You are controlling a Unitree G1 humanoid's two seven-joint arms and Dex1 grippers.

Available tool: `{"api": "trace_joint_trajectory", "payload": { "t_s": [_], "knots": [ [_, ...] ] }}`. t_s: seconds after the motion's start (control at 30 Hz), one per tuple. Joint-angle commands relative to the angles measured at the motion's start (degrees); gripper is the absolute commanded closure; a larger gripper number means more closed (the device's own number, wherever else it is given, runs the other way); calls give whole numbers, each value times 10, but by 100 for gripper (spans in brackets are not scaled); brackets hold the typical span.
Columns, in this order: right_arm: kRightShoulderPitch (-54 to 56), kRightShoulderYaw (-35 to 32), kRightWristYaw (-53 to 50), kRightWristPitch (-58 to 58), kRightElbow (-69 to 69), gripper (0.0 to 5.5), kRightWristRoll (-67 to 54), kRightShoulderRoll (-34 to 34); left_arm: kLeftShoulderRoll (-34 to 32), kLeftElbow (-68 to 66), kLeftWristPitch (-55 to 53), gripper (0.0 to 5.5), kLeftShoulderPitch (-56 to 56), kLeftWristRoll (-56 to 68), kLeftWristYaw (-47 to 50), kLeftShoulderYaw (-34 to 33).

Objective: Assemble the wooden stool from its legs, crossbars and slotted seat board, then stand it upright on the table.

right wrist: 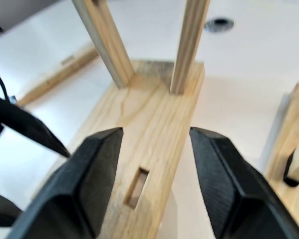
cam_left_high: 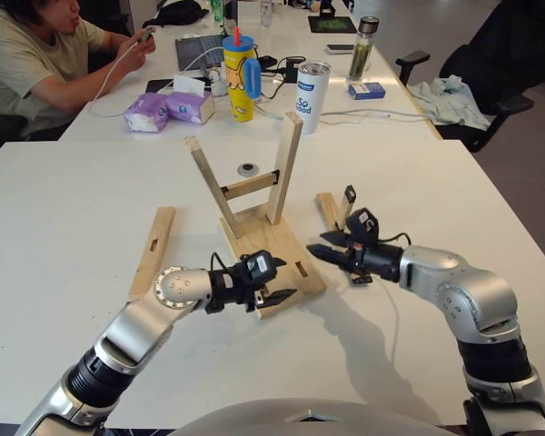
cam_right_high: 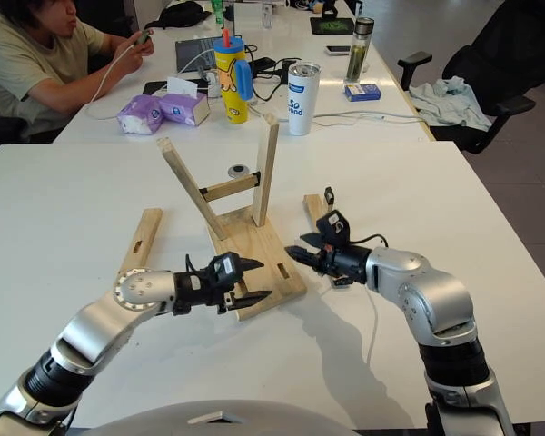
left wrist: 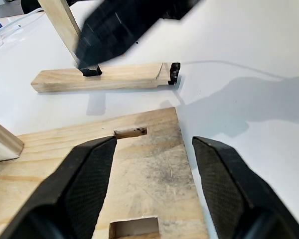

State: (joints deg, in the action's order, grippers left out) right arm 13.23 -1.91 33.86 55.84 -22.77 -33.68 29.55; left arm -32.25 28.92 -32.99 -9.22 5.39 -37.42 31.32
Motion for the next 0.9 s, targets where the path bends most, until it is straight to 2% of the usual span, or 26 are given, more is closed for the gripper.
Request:
{"api": "trace_joint_trajectory", "payload": {
  "t_s": [0.03, 0.3, 0.47, 0.7, 0.9],
  "knots": [
    [15, -33, 7, -6, 25, 301, -13, 10, -3, 10, 0, 267, 21, -53, 26, 26],
    [-23, -53, -9, -5, 17, 301, -18, 4, -29, 86, -36, 267, 63, -131, 44, 49],
    [-40, -61, -24, -13, 28, 301, -15, -7, -20, 105, -54, 267, 78, -77, 11, 14],
    [-37, -57, -33, -3, 16, 301, -21, -13, -83, 49, -34, 267, 75, -188, 11, 72],
    [-47, -73, -40, -10, 25, 301, -14, -10, -101, -6, -1, 267, 82, -211, 18, 30]
  ]
}}
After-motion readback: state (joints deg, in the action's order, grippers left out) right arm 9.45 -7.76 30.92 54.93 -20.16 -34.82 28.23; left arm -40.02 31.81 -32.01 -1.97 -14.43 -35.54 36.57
